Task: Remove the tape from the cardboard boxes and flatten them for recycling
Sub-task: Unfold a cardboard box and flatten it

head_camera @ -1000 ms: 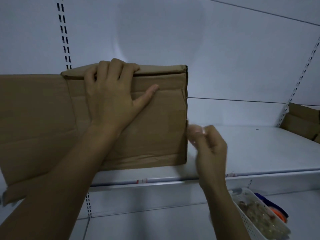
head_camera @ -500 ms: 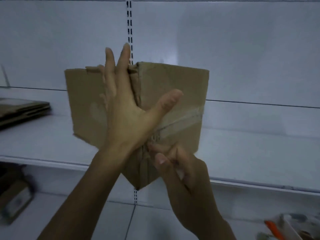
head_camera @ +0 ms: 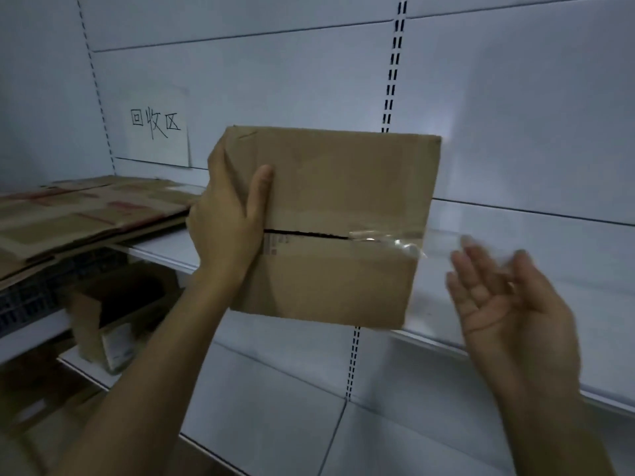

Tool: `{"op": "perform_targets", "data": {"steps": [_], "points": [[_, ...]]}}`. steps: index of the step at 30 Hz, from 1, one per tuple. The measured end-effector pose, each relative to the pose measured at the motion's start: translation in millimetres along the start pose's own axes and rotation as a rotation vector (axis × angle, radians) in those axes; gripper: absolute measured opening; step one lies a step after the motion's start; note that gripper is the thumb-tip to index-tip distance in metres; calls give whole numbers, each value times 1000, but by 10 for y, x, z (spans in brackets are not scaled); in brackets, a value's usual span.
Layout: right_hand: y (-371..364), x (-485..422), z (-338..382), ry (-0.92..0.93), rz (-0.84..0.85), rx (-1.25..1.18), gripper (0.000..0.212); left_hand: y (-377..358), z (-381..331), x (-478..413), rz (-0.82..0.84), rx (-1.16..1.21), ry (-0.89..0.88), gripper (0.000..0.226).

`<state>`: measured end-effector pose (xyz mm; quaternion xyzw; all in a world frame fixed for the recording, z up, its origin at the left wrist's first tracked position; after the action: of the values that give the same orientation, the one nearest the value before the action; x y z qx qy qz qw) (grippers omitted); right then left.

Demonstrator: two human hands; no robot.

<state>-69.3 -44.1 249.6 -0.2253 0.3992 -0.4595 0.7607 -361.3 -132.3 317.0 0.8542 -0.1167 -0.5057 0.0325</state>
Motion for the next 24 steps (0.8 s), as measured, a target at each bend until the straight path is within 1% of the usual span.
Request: {"op": "perform_targets", "data": {"steps": [3,4,6,8,9,10,11,12,13,14,15,16,17,18,19,20,21,22,23,24], "points": [[627,-42,368,100,-301,-203,25,-3,278,-91,-14,58,0,62],[778,-54,403,114,-359,-229,26,-29,333,-121,-15,67,3,62],[889,-129,316,95,-371,-184,31,-82,380,-180,-34,49,41,62],[684,-210,121,73,-268,21,40,-79,316,-211,-134,25,80,58],[517,-238,26,79,-199,205,45,-57,214,-190,-199,20,83,54],[330,-261,-67,95,-130,426,55,-52,64,-146,-239,24,63,51],[121,-281,-172,113,-42,630,68,-80,-132,-84,-241,37,8,50],[-91,-297,-302,119,80,774,79,-133,-358,-9,-208,53,-70,51],[-274,-309,-439,107,202,852,83,-210,-586,62,-143,65,-145,52],[-393,-312,-549,102,285,929,83,-301,-778,115,-64,61,-196,55],[-461,-314,-626,117,328,1019,72,-390,-923,140,14,31,-209,61],[-499,-319,-662,171,330,1130,50,-468,-1007,124,82,-14,-185,72],[-550,-295,-641,267,310,1226,25,-531,-1039,85,140,-55,-143,84],[-577,-265,-609,364,289,1301,13,-579,-1034,46,187,-82,-110,92],[-580,-249,-585,436,286,1345,18,-608,-1014,23,222,-92,-98,91],[-561,-253,-563,456,298,1344,23,-605,-981,10,237,-85,-105,81],[-512,-278,-519,427,298,1287,25,-578,-940,10,232,-56,-117,67],[-419,-327,-468,341,264,1162,25,-533,-890,14,212,-20,-127,56],[-286,-387,-417,226,183,973,23,-481,-841,9,189,18,-136,48],[-117,-452,-399,83,76,732,23,-428,-797,1,170,59,-147,45]]}}
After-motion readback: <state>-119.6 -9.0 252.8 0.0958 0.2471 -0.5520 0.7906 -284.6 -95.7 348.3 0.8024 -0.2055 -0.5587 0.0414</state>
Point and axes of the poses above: each hand's wrist, its own x-axis away from the middle knuckle, its own y-axis out of the back of the hand, z = x × y, the point moved 7 cm from there along -x, towards the middle knuckle, and after that the axes turned 5 degrees about z, right-handed, at the moved point
